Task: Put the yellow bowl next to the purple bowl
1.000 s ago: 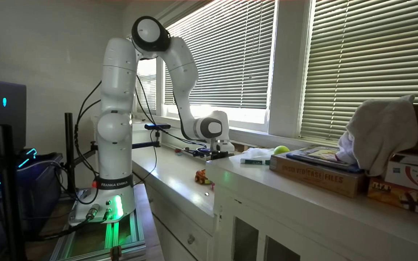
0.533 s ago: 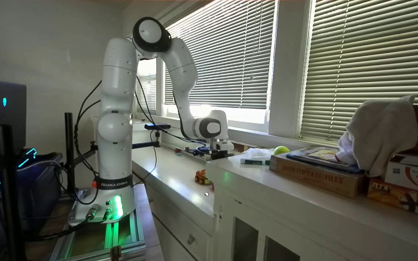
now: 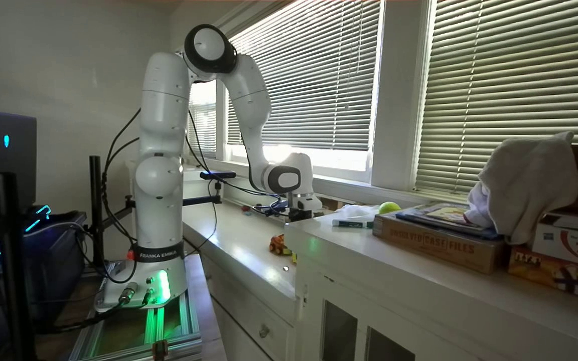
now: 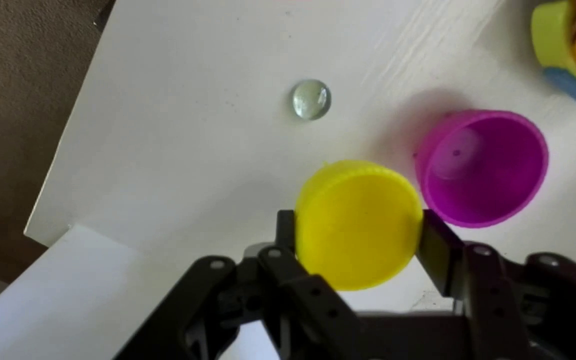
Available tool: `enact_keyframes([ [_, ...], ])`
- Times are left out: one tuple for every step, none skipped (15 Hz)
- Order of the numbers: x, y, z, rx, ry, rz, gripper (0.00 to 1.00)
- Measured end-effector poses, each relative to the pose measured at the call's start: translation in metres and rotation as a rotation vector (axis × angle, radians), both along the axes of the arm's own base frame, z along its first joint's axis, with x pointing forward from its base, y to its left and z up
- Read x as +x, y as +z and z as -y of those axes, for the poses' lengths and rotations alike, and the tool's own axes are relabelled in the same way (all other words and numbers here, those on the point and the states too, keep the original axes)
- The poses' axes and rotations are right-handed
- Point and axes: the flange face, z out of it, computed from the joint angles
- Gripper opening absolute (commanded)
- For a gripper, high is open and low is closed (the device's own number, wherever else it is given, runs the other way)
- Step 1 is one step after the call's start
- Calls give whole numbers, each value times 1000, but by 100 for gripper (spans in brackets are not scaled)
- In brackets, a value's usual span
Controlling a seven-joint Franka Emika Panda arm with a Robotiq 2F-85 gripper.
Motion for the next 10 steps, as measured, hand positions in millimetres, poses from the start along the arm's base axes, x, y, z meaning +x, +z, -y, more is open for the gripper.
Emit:
enact_keyframes([
  [-2,-1,0,1,14,-4,36],
  [-3,-1,0,1,27,-6,36],
  [-4,0,0,0,36,-6,36],
  [-4,1,1,-1,43,-5,36],
  [-4,2,2,0,48,-2,61],
  [-5,4,2,2,54,1,61],
  [-5,6,3,5,60,4,61],
  [-6,8,3,6,63,6,61],
  [-7,9,3,7,64,7,61],
  [-9,9,3,7,64,8,61],
])
